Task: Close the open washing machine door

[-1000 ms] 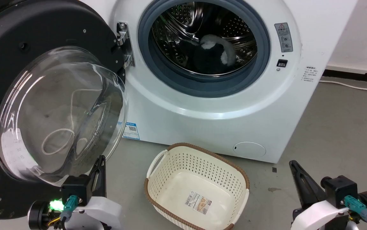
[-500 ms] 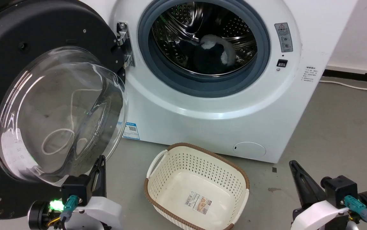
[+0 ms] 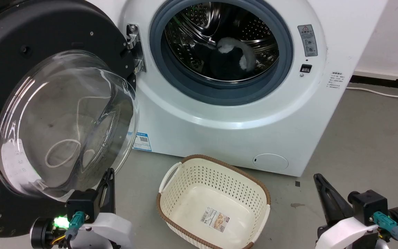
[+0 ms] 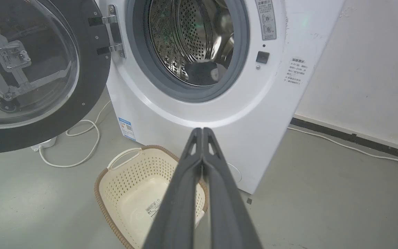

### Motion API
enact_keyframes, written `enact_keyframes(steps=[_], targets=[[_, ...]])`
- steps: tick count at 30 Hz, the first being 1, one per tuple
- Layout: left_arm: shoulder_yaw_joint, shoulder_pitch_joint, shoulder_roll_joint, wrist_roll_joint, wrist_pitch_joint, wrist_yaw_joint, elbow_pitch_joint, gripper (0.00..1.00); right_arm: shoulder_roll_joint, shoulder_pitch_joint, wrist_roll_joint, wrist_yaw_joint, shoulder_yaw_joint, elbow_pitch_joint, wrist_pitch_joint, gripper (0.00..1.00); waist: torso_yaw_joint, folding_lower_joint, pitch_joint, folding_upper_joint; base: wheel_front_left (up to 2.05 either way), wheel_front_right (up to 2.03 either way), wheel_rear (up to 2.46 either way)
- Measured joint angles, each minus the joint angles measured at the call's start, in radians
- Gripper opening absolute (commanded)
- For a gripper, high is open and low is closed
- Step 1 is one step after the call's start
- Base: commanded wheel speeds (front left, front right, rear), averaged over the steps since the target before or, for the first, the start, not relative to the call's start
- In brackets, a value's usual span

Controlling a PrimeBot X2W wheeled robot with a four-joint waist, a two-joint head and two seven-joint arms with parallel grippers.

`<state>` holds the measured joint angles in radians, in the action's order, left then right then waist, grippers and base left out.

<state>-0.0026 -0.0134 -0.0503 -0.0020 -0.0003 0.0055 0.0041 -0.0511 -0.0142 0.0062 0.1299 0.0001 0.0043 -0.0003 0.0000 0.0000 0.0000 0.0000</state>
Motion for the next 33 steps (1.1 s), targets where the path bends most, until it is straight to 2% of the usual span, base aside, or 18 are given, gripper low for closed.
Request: enact_keyframes(steps=[1,2,3,4,33], targets=[[0.000,0.000,0.000,0.000,0.000,0.000,0.000,1.00,0.000,0.000,0.000,0.000,0.000,0.000,0.000,1.00,0.000,0.0000,0.000,0.0000,0.00,0.00,0.00],[-0.001,0.000,0.000,0.000,0.000,0.001,0.000,1.00,0.000,0.000,0.000,0.000,0.000,0.000,0.000,1.00,0.000,0.0000,0.000,0.0000,0.00,0.00,0.00],[-0.001,0.000,0.000,0.000,0.000,0.001,0.001,0.00,0.000,0.000,0.000,0.000,0.000,0.001,0.000,0.00,0.000,0.0000,0.000,0.0000,0.00,0.00,0.00],[-0.002,0.000,0.000,0.000,0.000,0.001,0.001,1.00,0.000,0.000,0.000,0.000,0.000,0.001,0.000,1.00,0.000,0.0000,0.000,0.0000,0.00,0.00,0.00],[-0.055,-0.002,0.000,-0.062,-0.051,0.013,0.039,1.00,0.000,-0.018,0.066,0.000,0.000,0.019,-0.051,1.00,0.003,0.0001,0.000,0.0000,0.00,0.00,0.00]])
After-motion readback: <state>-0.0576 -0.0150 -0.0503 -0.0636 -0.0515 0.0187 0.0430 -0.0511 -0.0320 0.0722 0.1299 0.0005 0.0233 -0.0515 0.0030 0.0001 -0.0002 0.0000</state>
